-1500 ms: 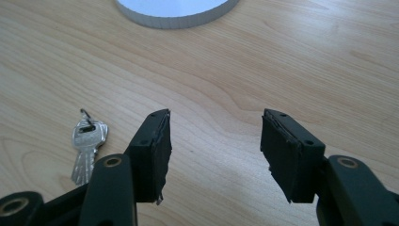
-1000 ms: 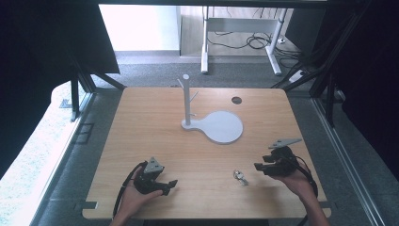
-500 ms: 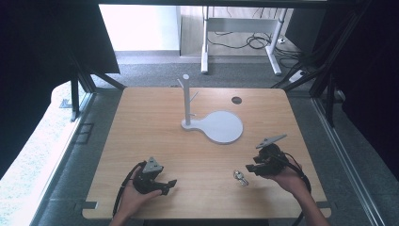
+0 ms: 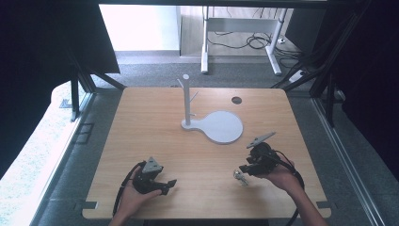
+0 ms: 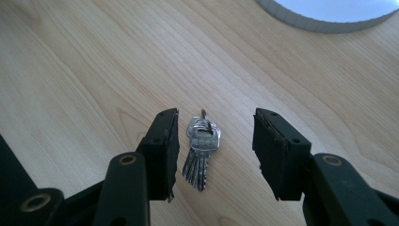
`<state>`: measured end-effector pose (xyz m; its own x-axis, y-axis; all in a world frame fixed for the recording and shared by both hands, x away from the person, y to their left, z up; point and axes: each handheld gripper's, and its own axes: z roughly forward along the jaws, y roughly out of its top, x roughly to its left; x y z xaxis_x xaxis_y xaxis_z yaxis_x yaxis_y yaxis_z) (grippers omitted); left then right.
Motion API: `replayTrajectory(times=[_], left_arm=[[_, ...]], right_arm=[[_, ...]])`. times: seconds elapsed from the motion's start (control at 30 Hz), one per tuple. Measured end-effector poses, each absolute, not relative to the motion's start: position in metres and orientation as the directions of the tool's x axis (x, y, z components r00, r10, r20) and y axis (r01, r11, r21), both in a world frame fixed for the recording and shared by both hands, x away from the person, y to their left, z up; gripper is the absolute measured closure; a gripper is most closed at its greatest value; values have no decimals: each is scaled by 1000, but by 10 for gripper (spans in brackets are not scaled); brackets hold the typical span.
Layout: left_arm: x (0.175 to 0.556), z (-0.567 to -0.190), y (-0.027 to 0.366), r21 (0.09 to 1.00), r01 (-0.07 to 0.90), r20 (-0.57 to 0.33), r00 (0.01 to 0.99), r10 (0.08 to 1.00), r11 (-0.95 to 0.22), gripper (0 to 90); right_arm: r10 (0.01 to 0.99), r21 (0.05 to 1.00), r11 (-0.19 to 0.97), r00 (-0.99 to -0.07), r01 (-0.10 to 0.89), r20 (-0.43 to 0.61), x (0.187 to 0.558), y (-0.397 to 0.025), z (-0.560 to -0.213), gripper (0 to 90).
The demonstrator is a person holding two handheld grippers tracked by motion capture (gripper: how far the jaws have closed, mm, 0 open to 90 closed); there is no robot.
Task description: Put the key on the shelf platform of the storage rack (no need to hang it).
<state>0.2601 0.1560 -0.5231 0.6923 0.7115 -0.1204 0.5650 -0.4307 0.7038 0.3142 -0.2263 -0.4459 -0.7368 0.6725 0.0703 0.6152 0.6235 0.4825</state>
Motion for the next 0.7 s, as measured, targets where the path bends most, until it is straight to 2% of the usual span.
replayTrajectory(times=[0.7], left_arm=[[260,-522,159,709,564,-123,690,714,-423,238]], right_arm=[[630,432,676,-772,597,81,317,-198,-457,526]])
